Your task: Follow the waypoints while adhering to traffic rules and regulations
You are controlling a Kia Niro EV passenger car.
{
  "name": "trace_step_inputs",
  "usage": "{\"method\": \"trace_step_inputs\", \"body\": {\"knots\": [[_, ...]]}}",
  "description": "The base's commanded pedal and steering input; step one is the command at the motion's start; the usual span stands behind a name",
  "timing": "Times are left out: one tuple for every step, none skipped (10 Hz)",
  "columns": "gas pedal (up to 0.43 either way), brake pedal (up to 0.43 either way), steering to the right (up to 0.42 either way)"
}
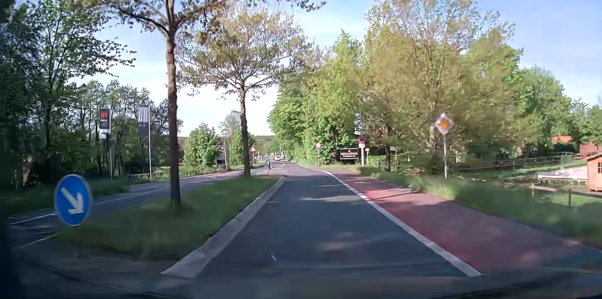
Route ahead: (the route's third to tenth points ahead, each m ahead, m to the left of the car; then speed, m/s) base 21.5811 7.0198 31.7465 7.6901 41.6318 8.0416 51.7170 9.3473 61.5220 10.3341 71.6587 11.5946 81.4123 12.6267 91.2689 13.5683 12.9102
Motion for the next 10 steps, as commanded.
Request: {"method": "trace_step_inputs", "body": {"knots": [[0.000,0.000,-0.015],[0.000,0.000,-0.017],[0.000,0.012,-0.017],[0.000,0.030,-0.017],[0.000,0.055,-0.017],[0.000,0.079,-0.018],[0.000,0.098,-0.019],[0.000,0.098,-0.020],[0.000,0.104,-0.021],[0.000,0.110,-0.021]]}}
